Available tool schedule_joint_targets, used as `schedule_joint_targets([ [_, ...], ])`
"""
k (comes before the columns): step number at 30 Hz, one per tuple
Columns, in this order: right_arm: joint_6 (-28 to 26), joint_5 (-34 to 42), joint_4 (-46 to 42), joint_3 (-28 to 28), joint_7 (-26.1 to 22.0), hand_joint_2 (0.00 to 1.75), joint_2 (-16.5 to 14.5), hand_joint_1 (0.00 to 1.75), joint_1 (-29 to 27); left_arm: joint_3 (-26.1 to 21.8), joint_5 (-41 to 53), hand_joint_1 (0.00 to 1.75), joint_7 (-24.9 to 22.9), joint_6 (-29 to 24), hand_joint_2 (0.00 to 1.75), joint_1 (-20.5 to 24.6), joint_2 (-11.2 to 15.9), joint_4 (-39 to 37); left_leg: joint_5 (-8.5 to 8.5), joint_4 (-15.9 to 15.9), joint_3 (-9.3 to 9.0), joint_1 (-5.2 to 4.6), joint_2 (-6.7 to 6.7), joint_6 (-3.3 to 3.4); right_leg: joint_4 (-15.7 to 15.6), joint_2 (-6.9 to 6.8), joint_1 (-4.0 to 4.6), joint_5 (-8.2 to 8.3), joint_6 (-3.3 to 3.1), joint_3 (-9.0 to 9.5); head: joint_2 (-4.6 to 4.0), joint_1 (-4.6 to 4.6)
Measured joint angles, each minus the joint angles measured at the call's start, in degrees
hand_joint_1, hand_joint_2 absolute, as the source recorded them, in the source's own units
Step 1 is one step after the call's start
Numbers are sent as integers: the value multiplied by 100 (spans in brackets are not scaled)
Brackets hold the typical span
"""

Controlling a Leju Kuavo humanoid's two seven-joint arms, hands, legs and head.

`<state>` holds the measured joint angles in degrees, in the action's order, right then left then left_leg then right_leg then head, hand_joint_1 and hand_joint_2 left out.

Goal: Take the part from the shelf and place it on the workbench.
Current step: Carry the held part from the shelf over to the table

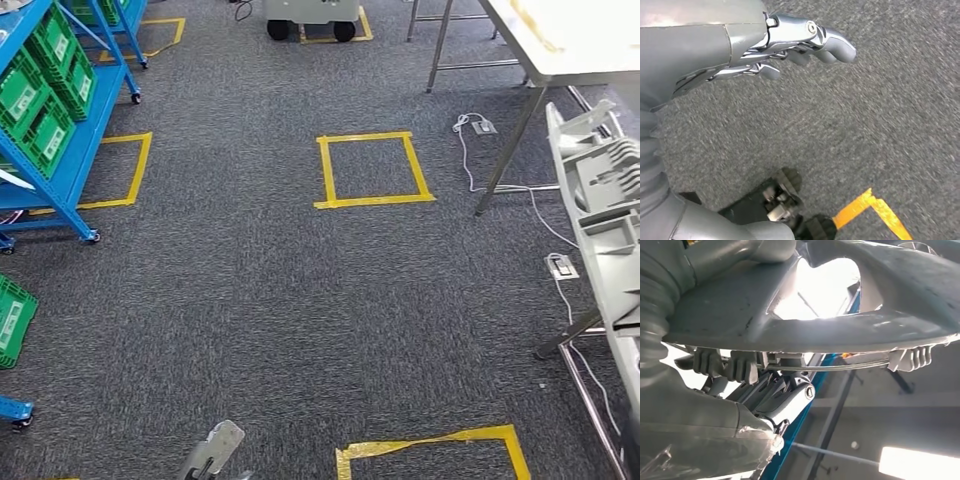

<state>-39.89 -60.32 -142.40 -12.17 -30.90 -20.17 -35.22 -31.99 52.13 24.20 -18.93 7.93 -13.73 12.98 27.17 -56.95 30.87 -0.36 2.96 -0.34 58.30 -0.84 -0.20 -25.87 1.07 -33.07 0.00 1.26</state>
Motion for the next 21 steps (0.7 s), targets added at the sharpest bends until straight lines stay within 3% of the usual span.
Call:
schedule_joint_targets([
  [2, -1, -23, -5, -68, 8, 175, 0, 169, -10, 4, 2, 0, 0, -10, 175, 20, -21, 0, 239, -357, 158, 16, -121, -61, -17, 70, -27, 21, -67, -3, 0, -11],
  [5, 1, -49, 0, -162, 61, 175, 0, 169, -14, 5, 2, 0, -12, -43, 175, 18, -32, 0, 711, -1448, 694, 26, -240, -93, -17, 180, -33, 24, -100, -15, 0, -18],
  [7, 1, -16, 21, -250, 92, 175, 0, 169, -20, 5, 0, 0, -24, -89, 175, 17, -39, 0, 650, -1640, 821, 29, -253, -88, -16, 264, -34, 25, -99, -14, 0, -18],
  [11, 1, 13, 39, -319, 114, 175, 0, 169, -24, 5, 0, 0, -26, -135, 175, 21, -46, 0, 428, -1397, 723, 34, -262, -78, -16, 323, -36, 28, -95, -9, 0, -17],
  [13, 1, 27, 42, -361, 130, 175, 0, 169, -27, 5, -1, 0, -11, -185, 175, 22, -53, 1, 227, -1022, 542, 40, -298, -71, -15, 362, -41, 31, -86, -5, 0, -17],
  [15, 0, -11, 39, -455, 163, 175, 0, 169, -59, 5, -30, 0, 80, -307, 175, -1, -71, 2, -1, -361, 234, 39, -406, -23, -13, 478, -47, 49, -2, -35, 0, -26],
  [17, -1, -69, 33, -521, 189, 175, 0, 169, -104, 2, -62, 0, 168, -392, 175, -26, -84, 2, -90, 9, 77, 41, -443, 63, 7, 540, -52, 49, 103, -102, 0, -33],
  [19, -1, -126, 29, -531, 196, 175, 0, 169, -115, -4, -85, 0, 202, -383, 175, -35, -82, 2, -117, 39, 73, 48, -377, 136, 294, 379, -48, -139, 143, -256, 0, -8],
  [21, -1, -261, 23, -523, 222, 175, 0, 169, -109, -12, -139, 0, 245, -311, 175, -66, -61, 2, -115, 38, 74, 39, -304, 173, 1017, 200, -39, -510, 166, -583, 0, 15],
])
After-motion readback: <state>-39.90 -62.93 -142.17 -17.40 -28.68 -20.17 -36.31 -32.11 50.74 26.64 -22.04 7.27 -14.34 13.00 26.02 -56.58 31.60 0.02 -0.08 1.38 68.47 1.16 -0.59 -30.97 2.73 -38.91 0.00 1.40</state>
